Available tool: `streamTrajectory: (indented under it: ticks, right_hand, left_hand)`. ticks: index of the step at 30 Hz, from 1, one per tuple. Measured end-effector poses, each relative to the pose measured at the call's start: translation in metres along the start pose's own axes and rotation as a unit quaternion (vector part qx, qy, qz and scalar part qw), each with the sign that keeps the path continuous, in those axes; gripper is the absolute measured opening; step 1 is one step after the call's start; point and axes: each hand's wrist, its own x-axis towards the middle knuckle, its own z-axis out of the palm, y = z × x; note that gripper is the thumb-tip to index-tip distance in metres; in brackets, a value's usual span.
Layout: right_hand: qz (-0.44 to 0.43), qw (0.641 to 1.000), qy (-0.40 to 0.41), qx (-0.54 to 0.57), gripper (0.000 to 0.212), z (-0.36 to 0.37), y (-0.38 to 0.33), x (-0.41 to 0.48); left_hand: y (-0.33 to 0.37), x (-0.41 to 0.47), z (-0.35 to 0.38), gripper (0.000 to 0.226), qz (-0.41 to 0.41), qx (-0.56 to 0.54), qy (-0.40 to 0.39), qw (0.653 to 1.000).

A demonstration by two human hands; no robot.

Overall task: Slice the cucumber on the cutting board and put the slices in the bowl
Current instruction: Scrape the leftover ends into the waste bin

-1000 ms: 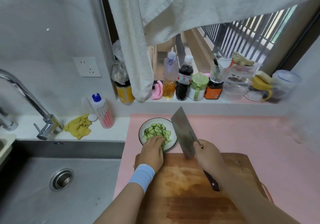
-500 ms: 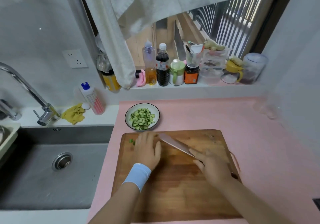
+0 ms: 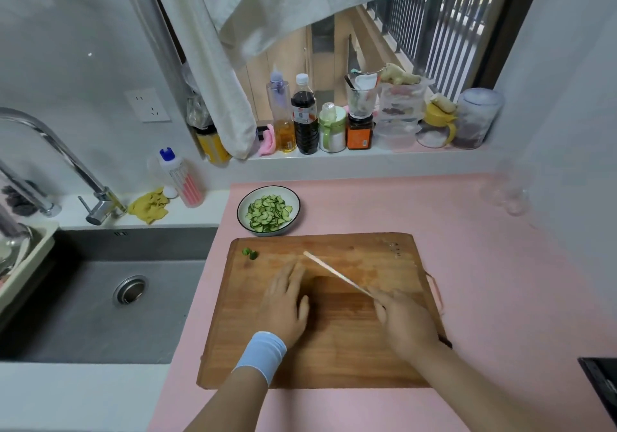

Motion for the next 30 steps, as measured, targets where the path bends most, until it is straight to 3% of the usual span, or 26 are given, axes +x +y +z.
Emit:
streamTrajectory:
  ticks: [2, 4, 7, 10, 16, 22, 27, 30]
  right_hand:
    - [0.07, 0.995, 0.036, 0.063, 0.033, -0.007, 0.003, 0.001]
    - [0.157, 0.975, 0.049, 0.149, 0.029, -0.013, 0.008, 0.004]
    - [0.272, 0.932, 0.049, 0.234, 0.027, -0.019, 0.024, 0.004]
    - [0.334, 0.894, 0.031, 0.297, 0.028, -0.011, 0.04, -0.005]
    - [0.327, 0.874, -0.014, 0.36, 0.026, 0.018, 0.025, -0.012]
    - [0.298, 0.882, -0.067, 0.359, 0.026, 0.052, -0.034, 0.01]
    - [0.301, 0.88, -0.07, 0.36, 0.026, 0.075, -0.076, 0.026]
    - [0.292, 0.888, -0.078, 0.347, 0.025, 0.087, -0.101, 0.036]
  left_hand:
    - [0.001, -0.001, 0.003, 0.066, -0.064, 0.014, -0.024, 0.998]
    - [0.003, -0.003, 0.008, 0.066, -0.115, 0.055, -0.101, 0.987]
    - [0.0, -0.01, 0.017, 0.072, -0.154, 0.082, -0.172, 0.97]
    - [0.0, -0.017, 0.024, 0.073, -0.167, 0.059, -0.183, 0.967]
    - [-0.004, -0.017, 0.018, 0.066, -0.182, -0.015, -0.141, 0.973]
    - [-0.021, -0.014, 0.0, 0.05, -0.192, -0.1, -0.051, 0.975]
    - [-0.067, 0.001, -0.027, 0.048, -0.192, -0.062, 0.022, 0.979]
    - [-0.105, 0.021, -0.04, 0.056, -0.194, -0.05, -0.003, 0.98]
